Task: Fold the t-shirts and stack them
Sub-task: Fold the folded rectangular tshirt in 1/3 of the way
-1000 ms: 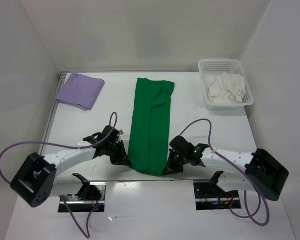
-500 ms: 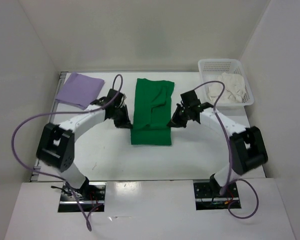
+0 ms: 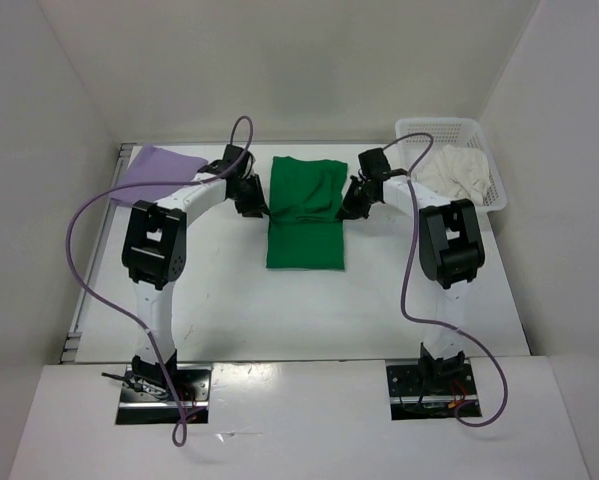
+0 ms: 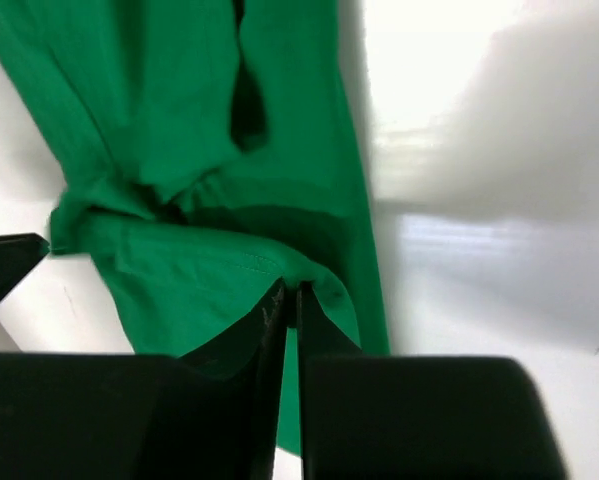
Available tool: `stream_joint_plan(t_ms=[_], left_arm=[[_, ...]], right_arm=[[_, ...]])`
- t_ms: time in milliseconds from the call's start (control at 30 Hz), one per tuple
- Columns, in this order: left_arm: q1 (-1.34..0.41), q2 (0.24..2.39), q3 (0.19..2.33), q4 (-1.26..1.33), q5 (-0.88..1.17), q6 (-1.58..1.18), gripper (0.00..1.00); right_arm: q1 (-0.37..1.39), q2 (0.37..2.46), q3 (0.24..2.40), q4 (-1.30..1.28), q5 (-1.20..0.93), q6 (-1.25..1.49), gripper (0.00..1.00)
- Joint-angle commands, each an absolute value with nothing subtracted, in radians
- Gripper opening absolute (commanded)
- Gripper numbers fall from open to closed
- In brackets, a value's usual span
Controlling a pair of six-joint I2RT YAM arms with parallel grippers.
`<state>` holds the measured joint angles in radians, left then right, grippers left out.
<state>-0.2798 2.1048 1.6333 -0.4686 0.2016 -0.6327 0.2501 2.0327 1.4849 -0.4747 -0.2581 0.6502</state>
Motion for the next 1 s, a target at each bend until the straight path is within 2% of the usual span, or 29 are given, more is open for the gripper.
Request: stream_joint_plan(t_ms=[0,67,133,267,333,367,500,533,767,967], left_arm=[[-0.273,2.145,1.68,-0.474,0.187,-0.607,0.42],[-0.273,2.094,1.637,-0.442,0.187,-0.62,0.5],[-0.273,1.985,1.583,-0.392,0.178,-0.643,0.54],[-0.31,1.821,1.398,-0.325,0.259,-0.689,0.5],[-0.378,1.796,1.289,-0.287,0.291,-0.733,0.48],[-0.405,1.787,1.248,-0.261,0.301,-0.751,0.48],[-0.46,1.831,1.149,-0.187,0.311,-0.804,0.47],[-0.46,1.859,1.149,-0.187,0.311,-0.804,0.47],[-0.46,1.872,1.042,-0.177,0.227,-0.772,0.45],[-0.479,1.746,0.8,-0.164,0.264,-0.814,0.44]], right_arm=[[0.236,2.069,1.558,-0.502,-0.227,0.617,0.15],[0.236,2.069,1.571,-0.502,-0.239,0.617,0.26],[0.236,2.004,1.557,-0.502,-0.219,0.617,0.3],[0.236,1.844,1.381,-0.45,-0.219,0.641,0.37],[0.261,1.763,1.26,-0.428,-0.229,0.667,0.37],[0.285,1.744,1.223,-0.405,-0.238,0.681,0.28],[0.356,1.732,1.114,-0.365,-0.249,0.706,0.06],[0.37,1.759,1.114,-0.365,-0.258,0.706,0.04],[0.431,1.835,1.065,-0.354,-0.203,0.724,0.03],[0.498,1.723,0.858,-0.328,-0.202,0.791,0.01]])
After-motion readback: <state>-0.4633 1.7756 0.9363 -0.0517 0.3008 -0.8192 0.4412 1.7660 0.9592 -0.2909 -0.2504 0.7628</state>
